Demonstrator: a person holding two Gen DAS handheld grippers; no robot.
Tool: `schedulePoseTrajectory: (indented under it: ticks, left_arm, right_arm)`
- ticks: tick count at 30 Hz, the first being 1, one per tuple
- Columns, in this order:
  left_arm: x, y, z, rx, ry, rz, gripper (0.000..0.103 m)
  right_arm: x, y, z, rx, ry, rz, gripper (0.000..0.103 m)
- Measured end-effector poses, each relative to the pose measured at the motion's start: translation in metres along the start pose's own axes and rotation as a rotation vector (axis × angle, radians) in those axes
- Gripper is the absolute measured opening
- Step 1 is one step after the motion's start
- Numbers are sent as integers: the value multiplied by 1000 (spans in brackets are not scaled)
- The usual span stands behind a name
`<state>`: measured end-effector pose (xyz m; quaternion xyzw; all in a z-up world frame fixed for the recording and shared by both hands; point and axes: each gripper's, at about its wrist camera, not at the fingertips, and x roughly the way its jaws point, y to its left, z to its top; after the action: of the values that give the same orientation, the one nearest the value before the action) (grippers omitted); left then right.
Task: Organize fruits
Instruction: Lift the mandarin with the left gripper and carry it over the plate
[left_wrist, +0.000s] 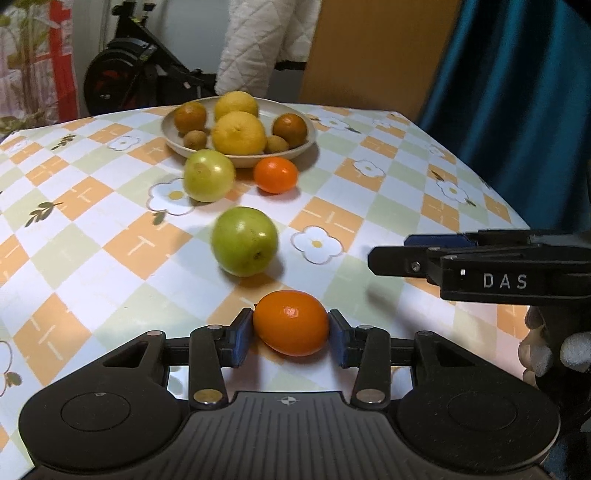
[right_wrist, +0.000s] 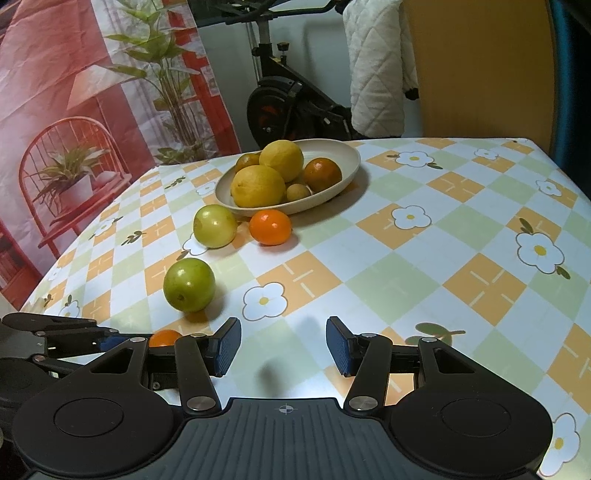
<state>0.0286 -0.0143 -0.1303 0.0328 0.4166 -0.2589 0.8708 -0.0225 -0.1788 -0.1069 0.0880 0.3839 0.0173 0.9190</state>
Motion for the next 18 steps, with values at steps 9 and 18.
schedulePoseTrajectory:
  ticks: [9, 18]
  left_arm:
    - [-16, 22, 8, -89, -73, 21, 45]
    - [-28, 50, 29, -179, -150, 74, 45]
  right_arm:
    - [13, 7, 14, -62, -13, -23, 48]
    - [39, 17, 40, -121, -31, -28, 48]
